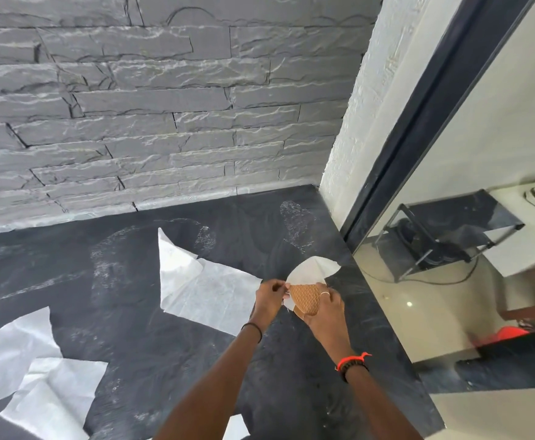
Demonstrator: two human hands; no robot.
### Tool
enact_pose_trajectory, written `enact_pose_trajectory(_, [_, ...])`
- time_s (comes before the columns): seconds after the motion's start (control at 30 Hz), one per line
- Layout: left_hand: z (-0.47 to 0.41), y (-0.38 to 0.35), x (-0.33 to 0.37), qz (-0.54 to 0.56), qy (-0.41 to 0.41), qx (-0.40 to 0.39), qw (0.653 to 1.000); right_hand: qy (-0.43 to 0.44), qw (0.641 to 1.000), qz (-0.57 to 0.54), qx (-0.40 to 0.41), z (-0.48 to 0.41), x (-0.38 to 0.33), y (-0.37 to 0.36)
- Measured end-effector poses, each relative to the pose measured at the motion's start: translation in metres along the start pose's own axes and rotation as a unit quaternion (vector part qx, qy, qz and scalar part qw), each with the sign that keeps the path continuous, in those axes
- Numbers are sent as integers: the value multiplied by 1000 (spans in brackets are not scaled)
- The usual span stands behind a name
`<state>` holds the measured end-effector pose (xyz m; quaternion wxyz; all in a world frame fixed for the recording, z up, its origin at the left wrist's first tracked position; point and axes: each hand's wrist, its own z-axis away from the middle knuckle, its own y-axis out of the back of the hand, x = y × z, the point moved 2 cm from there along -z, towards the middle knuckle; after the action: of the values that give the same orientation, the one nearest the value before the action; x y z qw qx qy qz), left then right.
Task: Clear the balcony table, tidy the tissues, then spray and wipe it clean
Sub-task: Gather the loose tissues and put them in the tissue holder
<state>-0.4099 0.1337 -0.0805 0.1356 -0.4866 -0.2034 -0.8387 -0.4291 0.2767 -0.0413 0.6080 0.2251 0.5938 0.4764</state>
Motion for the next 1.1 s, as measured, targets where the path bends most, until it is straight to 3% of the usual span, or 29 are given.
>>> enact_pose_trajectory(0.2, [-4,12,8,32,-4,15,999,-32,993,-110,-39,-10,-5,8])
enact_pose_trajectory(0.4, [-8,39,22,75,-8,34,997,-60,981,-181,-25,-17,-14,12])
enact_pose_trajectory(1.1, [0,89,27,139,-4,106,985,-82,972,-214,48,-32,3,-2])
